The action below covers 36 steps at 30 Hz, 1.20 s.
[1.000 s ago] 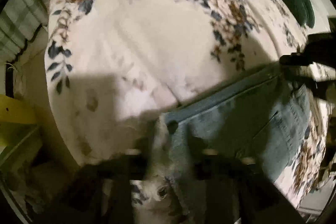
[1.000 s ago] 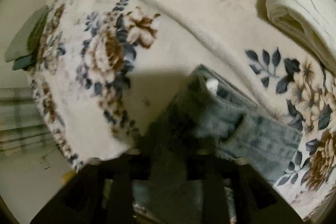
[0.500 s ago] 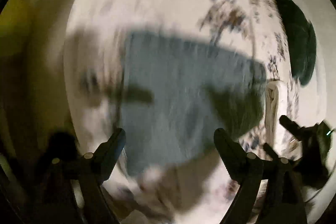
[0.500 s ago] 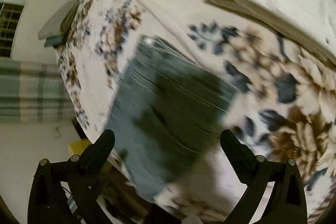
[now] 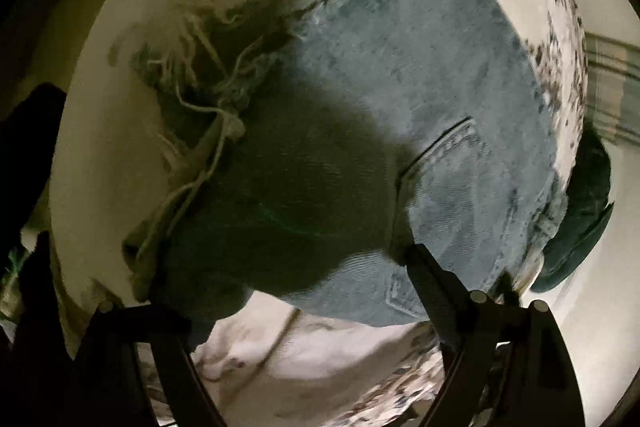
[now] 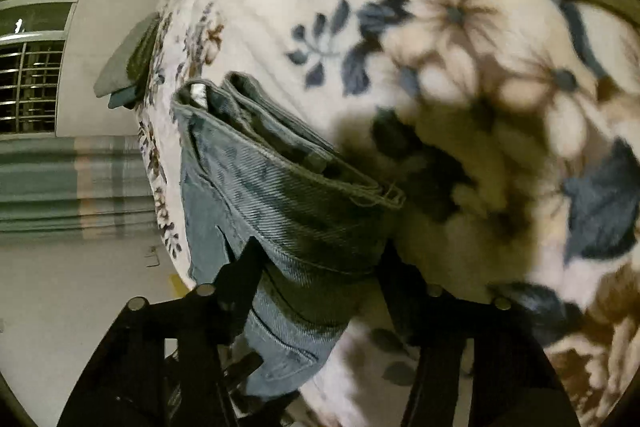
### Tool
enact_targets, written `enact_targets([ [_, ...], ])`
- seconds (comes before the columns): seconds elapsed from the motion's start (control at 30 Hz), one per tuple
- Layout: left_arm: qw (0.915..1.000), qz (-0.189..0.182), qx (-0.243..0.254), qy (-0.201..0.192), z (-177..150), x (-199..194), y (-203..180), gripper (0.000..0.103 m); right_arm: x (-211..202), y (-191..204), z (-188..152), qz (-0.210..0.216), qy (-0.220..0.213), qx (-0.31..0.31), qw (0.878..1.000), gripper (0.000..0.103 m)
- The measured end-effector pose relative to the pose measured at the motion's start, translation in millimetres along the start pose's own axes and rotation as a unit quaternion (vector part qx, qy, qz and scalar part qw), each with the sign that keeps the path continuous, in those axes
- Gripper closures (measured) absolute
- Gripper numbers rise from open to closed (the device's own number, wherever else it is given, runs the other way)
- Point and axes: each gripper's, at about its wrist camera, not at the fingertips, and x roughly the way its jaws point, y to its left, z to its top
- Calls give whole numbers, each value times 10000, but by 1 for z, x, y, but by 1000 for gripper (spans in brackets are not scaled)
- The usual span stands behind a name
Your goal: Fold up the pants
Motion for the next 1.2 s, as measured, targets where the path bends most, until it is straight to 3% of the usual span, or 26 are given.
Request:
enact_targets([
  [0.03,10000,-28,-46,-6,1,-1,-2,18,-4,4,-1,5,-104,-74,9999,60],
  [0.17,9998,-26,-165,-110,11,-5,-5,18,-15,15,-4,46,-323,-269,9991,63],
  [0.2,9997,-9,-216,-132,14,-5,-5,18,-13,12,-4,-50,-261,-294,9992,58],
  [0.23,9994,-10,-314,-155,17,-4,-5,18,-8,5,-1,-89,-149,-151,9997,46],
  [0.33,9975,-80,-625,-325,23,-3,0,18,12,-11,8,335,62,271,9991,31],
  [0.37,9966,-105,-694,-420,25,-5,1,24,14,-11,10,437,64,302,9986,27],
  [0.4,9955,-95,-740,-582,29,-9,-1,41,17,-9,13,571,58,318,9978,22],
  [0.47,9944,-7,-711,-778,36,-17,-4,66,21,-2,16,597,-37,282,9978,21],
  [0.5,9943,-29,-681,-823,39,-19,-6,70,23,1,16,548,-88,284,9981,21],
  [0.63,9950,-40,-437,-899,48,-29,-18,75,21,9,11,322,-348,309,9984,54],
  [0.73,9954,-62,-219,-930,48,-37,-35,76,7,14,4,303,-501,473,9972,63],
  [1.0,9901,0,1020,-963,33,-84,-85,77,-56,48,-21,456,-758,892,9921,68],
  [1.2,9758,-36,2044,-779,6,-118,-177,77,-133,78,-17,647,-1183,1288,9825,69],
])
